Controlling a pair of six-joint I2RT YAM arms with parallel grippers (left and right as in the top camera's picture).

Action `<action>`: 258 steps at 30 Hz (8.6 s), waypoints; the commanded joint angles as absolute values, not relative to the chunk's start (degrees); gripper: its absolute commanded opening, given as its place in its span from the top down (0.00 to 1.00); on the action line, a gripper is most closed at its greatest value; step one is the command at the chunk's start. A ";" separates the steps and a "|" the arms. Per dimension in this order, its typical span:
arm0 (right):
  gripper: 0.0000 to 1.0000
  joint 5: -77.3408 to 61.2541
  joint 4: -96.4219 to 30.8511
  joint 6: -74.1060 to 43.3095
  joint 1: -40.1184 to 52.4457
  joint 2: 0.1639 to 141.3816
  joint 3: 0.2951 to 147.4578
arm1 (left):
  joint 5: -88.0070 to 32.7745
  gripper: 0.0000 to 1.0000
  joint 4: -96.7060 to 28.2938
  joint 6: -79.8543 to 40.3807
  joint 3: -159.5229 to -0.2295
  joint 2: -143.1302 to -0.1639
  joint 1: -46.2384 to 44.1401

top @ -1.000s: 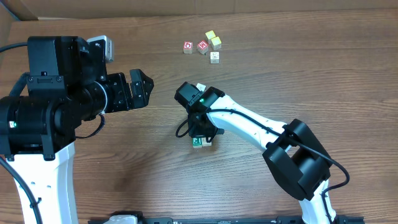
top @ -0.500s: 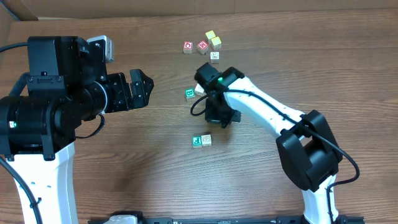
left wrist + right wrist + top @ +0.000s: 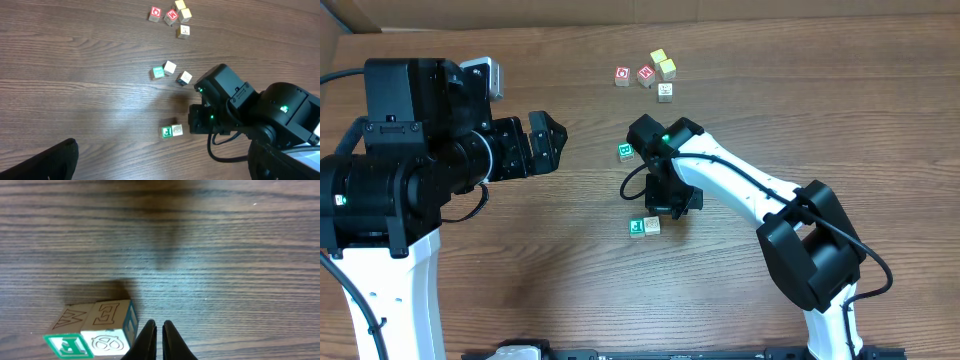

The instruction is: Flip 5 blocks

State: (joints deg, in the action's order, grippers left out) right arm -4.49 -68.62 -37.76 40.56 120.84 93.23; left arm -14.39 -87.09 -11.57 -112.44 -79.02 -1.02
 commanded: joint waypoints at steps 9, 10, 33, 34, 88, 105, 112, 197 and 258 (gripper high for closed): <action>0.92 -4.60 -69.14 -39.22 44.38 120.46 92.95 | -14.66 0.00 -86.98 -10.90 -113.51 -78.74 -0.67; 0.92 -4.60 -69.14 -39.22 44.69 120.46 92.95 | -14.66 0.00 -86.98 -10.90 -113.51 -78.74 -0.67; 0.96 -0.58 -68.25 -39.22 45.32 120.46 90.59 | -14.63 0.00 -86.98 -10.90 -113.51 -78.74 -0.67; 0.96 -0.75 -67.79 -39.18 45.32 120.46 90.21 | -14.63 0.00 -86.98 -10.90 -113.51 -78.74 -0.67; 0.35 -4.62 -61.01 -20.12 29.82 120.57 106.65 | -14.66 0.00 -87.00 -10.90 -113.51 -78.74 -0.67; 0.39 -4.86 -41.10 7.05 29.93 120.57 90.89 | -14.63 0.00 -87.00 -10.90 -113.51 -78.74 -0.67; 0.49 -4.86 -33.01 7.79 29.93 120.57 85.82 | -14.63 0.00 -86.98 -10.90 -113.51 -78.74 -0.67; 0.47 -9.06 -36.05 6.02 29.93 120.57 85.45 | -14.66 0.00 -86.98 -10.90 -113.51 -78.74 -0.67; 0.75 -9.13 -54.72 -6.90 31.18 107.07 95.18 | -14.63 0.00 -86.98 -10.90 -113.51 -78.74 -0.67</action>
